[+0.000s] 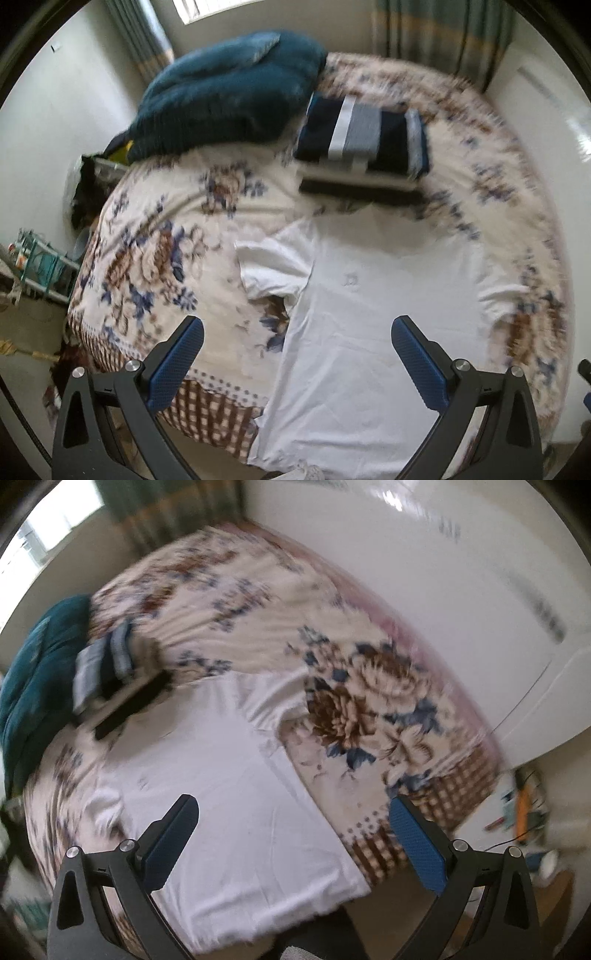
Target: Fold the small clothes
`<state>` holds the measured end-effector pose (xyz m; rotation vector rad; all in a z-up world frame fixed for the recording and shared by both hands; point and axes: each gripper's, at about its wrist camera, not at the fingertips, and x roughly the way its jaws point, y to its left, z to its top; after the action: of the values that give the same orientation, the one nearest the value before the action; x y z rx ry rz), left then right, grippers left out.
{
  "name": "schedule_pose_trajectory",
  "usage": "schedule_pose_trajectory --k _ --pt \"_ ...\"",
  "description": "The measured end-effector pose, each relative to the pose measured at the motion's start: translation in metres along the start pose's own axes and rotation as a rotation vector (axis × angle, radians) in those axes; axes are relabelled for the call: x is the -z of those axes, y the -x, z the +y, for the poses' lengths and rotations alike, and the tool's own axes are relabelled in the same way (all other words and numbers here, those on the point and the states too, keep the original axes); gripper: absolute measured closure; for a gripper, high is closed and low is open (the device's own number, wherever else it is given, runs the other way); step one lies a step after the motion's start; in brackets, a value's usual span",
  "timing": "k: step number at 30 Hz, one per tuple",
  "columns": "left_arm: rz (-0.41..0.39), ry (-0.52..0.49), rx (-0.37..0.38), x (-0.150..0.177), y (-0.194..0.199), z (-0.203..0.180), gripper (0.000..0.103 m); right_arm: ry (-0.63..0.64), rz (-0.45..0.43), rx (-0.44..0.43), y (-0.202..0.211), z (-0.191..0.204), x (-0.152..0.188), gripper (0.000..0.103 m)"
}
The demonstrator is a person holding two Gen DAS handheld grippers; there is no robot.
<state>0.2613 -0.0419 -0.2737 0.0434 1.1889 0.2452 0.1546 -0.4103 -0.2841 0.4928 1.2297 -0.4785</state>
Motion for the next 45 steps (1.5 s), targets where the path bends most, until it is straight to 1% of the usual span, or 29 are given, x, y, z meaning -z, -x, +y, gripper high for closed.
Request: schedule_pose_trajectory --k 2,4,6,7,9,10,11,12,14,16,18,19,20,21,23,24,27,30,31,33,35,37,38,39,40,42,43,44,45 --pt "0.038 0.013 -0.025 0.000 -0.037 -0.014 0.000 -0.083 0.058 -0.043 -0.064 -0.013 -0.022 0.000" --pt "0.095 0.026 -0.044 0.004 -0.084 -0.030 0.000 -0.182 0.111 -0.089 -0.129 -0.030 -0.043 0.004" --pt "0.143 0.020 -0.065 0.009 -0.121 -0.042 0.000 -0.277 0.160 -0.125 -0.181 -0.043 -0.052 0.008" --pt "0.162 0.015 -0.072 0.011 -0.135 -0.046 0.000 -0.345 0.185 -0.154 -0.215 -0.052 -0.057 0.010" --pt "0.198 0.009 -0.086 0.016 -0.165 -0.057 0.000 -0.442 0.224 -0.195 -0.263 -0.063 -0.063 0.024" --pt "0.208 0.009 -0.086 0.018 -0.176 -0.059 0.000 -0.493 0.240 -0.219 -0.286 -0.067 -0.064 0.026" --pt "0.217 0.010 -0.085 0.020 -0.188 -0.063 0.000 -0.546 0.248 -0.242 -0.306 -0.070 -0.064 0.031" --pt "0.223 0.009 -0.085 0.020 -0.196 -0.066 0.000 -0.595 0.253 -0.267 -0.327 -0.073 -0.065 0.032" --pt "0.244 0.011 -0.078 0.021 -0.214 -0.075 0.000 -0.662 0.243 -0.327 -0.353 -0.073 -0.066 0.032" --pt "0.258 0.019 -0.065 0.023 -0.229 -0.079 0.000 -0.698 0.230 -0.380 -0.375 -0.066 -0.068 0.032" --pt "0.267 0.026 -0.049 0.023 -0.240 -0.083 0.000 -0.691 0.217 -0.384 -0.387 -0.055 -0.069 0.034" --pt "0.268 0.029 -0.046 0.022 -0.243 -0.084 0.000 -0.677 0.201 -0.379 -0.391 -0.049 -0.071 0.044" --pt "0.267 0.033 -0.042 0.022 -0.245 -0.085 0.000 -0.659 0.183 -0.369 -0.392 -0.044 -0.072 0.065" --pt "0.261 0.038 -0.036 0.021 -0.246 -0.084 0.000 -0.640 0.170 -0.345 -0.390 -0.038 -0.074 0.083" --pt "0.246 0.047 -0.035 0.019 -0.245 -0.080 0.000 -0.603 0.115 -0.308 -0.378 -0.025 -0.077 0.092" --pt "0.232 0.056 -0.035 0.018 -0.244 -0.075 0.000 -0.576 0.092 -0.294 -0.371 -0.017 -0.079 0.093" --pt "0.206 0.083 -0.047 0.017 -0.241 -0.057 0.000 -0.402 -0.007 -0.238 -0.336 0.022 -0.097 0.094" --pt "0.182 0.112 -0.065 0.019 -0.238 -0.033 0.000 -0.126 -0.114 -0.183 -0.303 0.094 -0.103 0.094" --pt "0.172 0.121 -0.073 0.020 -0.237 -0.022 0.000 0.002 -0.150 -0.168 -0.293 0.132 -0.098 0.094" --pt "0.158 0.136 -0.101 0.026 -0.237 0.000 0.000 0.195 -0.181 -0.139 -0.287 0.188 -0.083 0.094" --pt "0.156 0.149 -0.125 0.032 -0.238 0.018 0.000 0.441 -0.200 -0.088 -0.296 0.258 -0.049 0.094" --pt "0.169 0.169 -0.151 0.041 -0.243 0.040 0.000 0.648 -0.207 -0.037 -0.313 0.304 -0.002 0.094" --pt "0.179 0.176 -0.159 0.045 -0.246 0.049 0.000 0.730 -0.193 -0.016 -0.325 0.324 0.018 0.094" --pt "0.194 0.188 -0.169 0.050 -0.250 0.060 0.000 0.794 -0.176 0.011 -0.335 0.330 0.034 0.094" --pt "0.204 0.199 -0.176 0.053 -0.253 0.069 0.000 0.882 -0.130 0.057 -0.353 0.348 0.056 0.094" --pt "0.220 0.226 -0.176 0.058 -0.259 0.086 0.000 0.948 -0.079 0.105 -0.368 0.359 0.078 0.087" --pt "0.225 0.238 -0.171 0.060 -0.261 0.094 0.000 0.952 -0.078 0.111 -0.367 0.362 0.085 0.086" --pt "0.230 0.249 -0.165 0.061 -0.262 0.099 0.000 0.940 -0.060 0.083 -0.363 0.360 0.086 0.078" --pt "0.235 0.273 -0.144 0.062 -0.265 0.108 0.000 0.919 -0.023 0.029 -0.358 0.355 0.087 0.063"
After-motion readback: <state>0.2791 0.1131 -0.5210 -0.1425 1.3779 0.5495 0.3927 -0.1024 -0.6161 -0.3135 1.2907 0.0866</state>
